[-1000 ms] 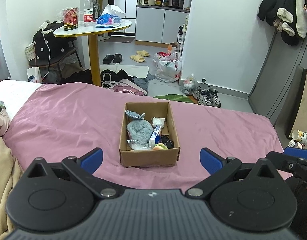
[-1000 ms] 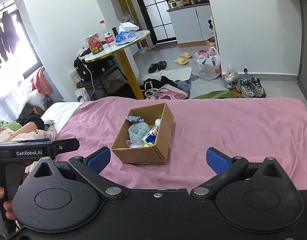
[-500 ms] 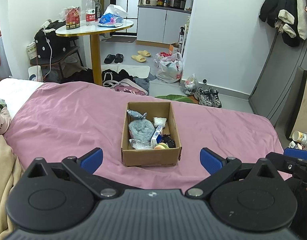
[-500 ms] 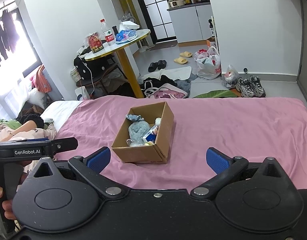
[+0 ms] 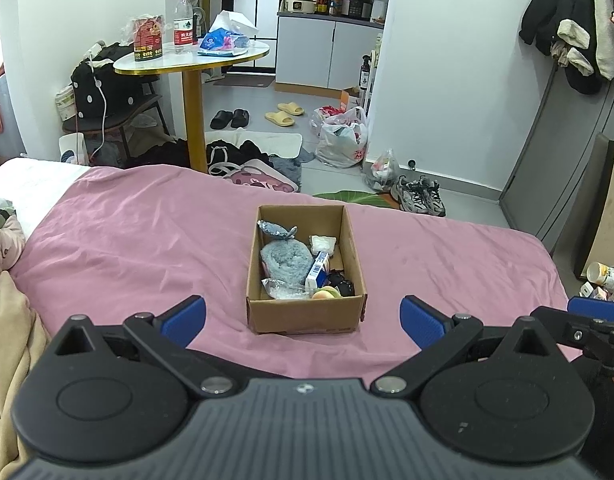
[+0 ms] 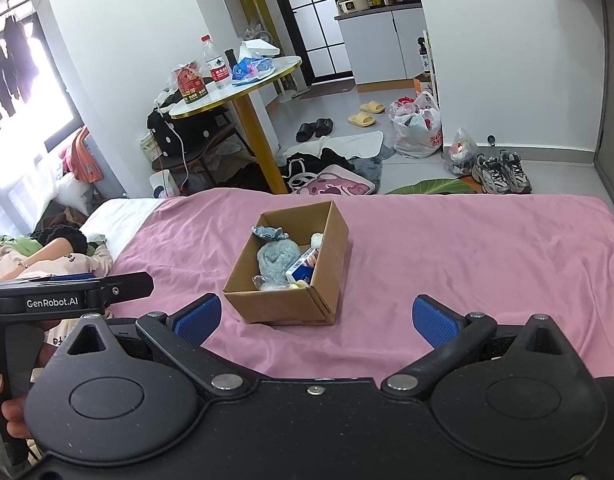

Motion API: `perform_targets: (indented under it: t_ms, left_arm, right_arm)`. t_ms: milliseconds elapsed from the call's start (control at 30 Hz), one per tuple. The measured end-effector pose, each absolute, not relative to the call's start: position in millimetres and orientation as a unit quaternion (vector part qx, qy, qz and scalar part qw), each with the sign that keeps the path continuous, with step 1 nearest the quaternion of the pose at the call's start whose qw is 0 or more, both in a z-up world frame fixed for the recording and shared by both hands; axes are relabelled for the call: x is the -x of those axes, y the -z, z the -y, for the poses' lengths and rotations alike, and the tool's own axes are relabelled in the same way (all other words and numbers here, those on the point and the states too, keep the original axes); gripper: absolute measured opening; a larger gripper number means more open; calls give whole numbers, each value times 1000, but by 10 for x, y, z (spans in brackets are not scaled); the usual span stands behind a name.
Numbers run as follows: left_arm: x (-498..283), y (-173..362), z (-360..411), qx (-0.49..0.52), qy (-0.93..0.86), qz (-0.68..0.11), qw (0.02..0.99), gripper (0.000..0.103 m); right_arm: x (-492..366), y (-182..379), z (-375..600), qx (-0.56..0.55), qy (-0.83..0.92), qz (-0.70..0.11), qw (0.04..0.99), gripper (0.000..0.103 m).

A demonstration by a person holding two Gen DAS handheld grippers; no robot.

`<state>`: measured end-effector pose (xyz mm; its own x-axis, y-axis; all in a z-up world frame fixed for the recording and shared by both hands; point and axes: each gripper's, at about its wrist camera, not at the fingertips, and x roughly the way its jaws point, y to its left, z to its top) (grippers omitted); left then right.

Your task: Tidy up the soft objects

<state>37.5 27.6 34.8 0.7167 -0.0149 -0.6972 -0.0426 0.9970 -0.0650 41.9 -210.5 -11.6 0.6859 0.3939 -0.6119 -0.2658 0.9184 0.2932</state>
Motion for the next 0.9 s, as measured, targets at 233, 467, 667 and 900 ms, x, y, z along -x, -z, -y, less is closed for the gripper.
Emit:
perform_targets:
  t_ms: [233, 467, 667, 900]
  left_arm:
    - [-376, -347, -273, 38, -7, -377, 926, 102]
    - [-368, -342, -279, 40, -6, -378, 925, 102]
    - [-346, -322, -266, 44, -5, -377, 925, 102]
    - [-348, -323, -261, 43, -6, -379, 925, 102]
  right_arm:
    - [-426, 124, 2104, -90, -180, -355, 913, 103]
    - [-426, 121, 2098, -89, -180, -354, 913, 103]
    - [-426, 119, 2093, -89, -179, -355, 913, 103]
    - [-425, 117, 2089, -89, -180, -355, 913, 103]
